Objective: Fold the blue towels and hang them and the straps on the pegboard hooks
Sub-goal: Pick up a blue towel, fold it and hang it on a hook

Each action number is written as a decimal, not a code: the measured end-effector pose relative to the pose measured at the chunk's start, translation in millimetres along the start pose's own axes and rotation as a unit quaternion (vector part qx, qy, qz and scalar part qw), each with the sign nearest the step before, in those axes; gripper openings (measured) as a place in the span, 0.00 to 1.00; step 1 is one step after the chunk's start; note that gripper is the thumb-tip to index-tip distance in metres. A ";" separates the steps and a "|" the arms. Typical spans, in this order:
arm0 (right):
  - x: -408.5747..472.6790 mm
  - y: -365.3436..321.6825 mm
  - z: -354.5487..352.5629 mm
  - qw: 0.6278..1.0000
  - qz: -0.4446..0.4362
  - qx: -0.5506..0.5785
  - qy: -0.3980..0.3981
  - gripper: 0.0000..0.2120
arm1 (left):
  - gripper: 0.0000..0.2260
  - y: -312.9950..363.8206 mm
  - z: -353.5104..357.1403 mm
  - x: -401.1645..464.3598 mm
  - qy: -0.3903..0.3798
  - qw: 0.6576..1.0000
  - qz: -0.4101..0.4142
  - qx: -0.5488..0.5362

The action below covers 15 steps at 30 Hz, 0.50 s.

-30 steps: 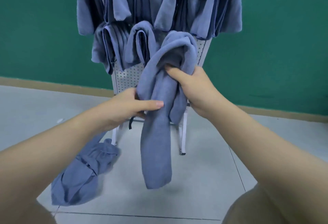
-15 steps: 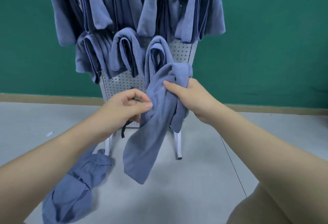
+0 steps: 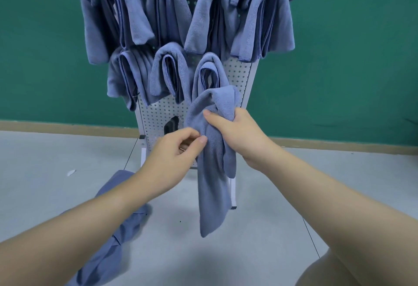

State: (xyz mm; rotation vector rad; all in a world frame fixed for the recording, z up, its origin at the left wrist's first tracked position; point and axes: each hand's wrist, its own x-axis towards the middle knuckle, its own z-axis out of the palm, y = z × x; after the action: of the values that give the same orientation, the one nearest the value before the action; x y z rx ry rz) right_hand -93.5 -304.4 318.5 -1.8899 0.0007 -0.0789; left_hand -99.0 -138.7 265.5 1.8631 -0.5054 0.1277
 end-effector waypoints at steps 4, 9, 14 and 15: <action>-3.4 -0.9 2.4 1.000 -0.005 0.006 -0.013 0.12 | 0.17 -4.5 -2.0 -0.6 0.011 0.999 -0.024 -0.024; -8.2 -5.0 5.8 1.000 -0.011 0.004 -0.027 0.10 | 0.15 -3.4 -6.2 4.9 -0.002 0.997 -0.051 -0.066; -6.0 -13.3 -12.7 0.989 -0.017 -0.086 -0.117 0.08 | 0.21 2.8 -20.1 7.9 -0.028 0.997 -0.013 -0.064; -4.0 -13.9 -20.2 0.987 -0.012 -0.098 -0.124 0.10 | 0.21 4.7 -24.5 9.3 -0.015 0.998 -0.002 -0.057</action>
State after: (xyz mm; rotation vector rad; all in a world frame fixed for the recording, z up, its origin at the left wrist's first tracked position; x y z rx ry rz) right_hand -99.2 -319.0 337.7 -2.0862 -0.1908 0.1465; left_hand -88.7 -119.9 281.3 1.7578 -0.5188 0.0660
